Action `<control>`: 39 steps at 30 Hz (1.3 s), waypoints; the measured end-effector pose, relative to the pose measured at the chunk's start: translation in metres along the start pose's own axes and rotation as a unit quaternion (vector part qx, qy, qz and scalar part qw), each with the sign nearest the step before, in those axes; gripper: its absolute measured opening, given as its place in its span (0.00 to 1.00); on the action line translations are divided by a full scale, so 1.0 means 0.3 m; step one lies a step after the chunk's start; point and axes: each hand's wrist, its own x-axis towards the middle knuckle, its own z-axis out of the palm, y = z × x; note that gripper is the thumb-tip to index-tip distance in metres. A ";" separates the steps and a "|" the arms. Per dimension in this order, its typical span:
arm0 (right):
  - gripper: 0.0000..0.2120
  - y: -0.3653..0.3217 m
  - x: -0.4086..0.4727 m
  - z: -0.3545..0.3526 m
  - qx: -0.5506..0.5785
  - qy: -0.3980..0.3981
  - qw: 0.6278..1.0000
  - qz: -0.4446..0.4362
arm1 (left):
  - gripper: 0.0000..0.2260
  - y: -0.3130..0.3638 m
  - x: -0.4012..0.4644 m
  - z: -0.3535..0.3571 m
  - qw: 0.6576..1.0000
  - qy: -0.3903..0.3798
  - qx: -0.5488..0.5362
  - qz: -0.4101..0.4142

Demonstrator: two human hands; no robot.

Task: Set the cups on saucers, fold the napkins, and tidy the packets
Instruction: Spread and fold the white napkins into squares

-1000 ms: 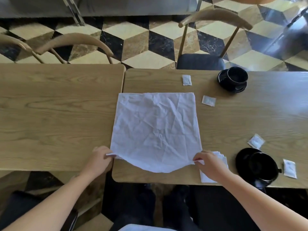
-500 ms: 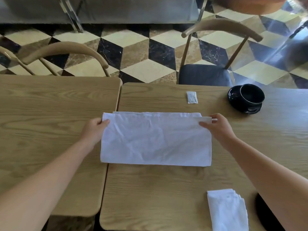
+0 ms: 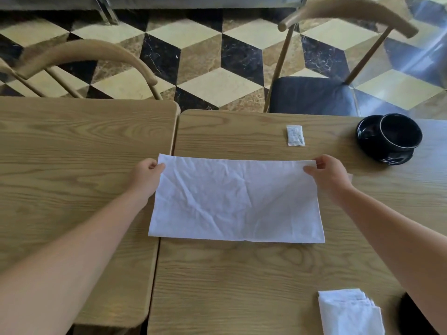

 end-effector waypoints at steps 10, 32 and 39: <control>0.11 0.028 -0.097 0.063 -0.047 0.044 0.998 -0.019 | 0.07 -0.026 -0.058 0.019 0.997 0.052 -0.012 -0.050; 0.07 0.217 -0.610 0.092 0.141 -0.070 0.962 0.221 | 0.15 -0.149 -0.627 0.174 0.798 -0.020 -0.485 -0.356; 0.05 0.234 -0.868 0.199 0.390 -0.133 0.843 0.345 | 0.20 0.075 -0.225 0.135 0.904 -0.025 -0.365 -0.220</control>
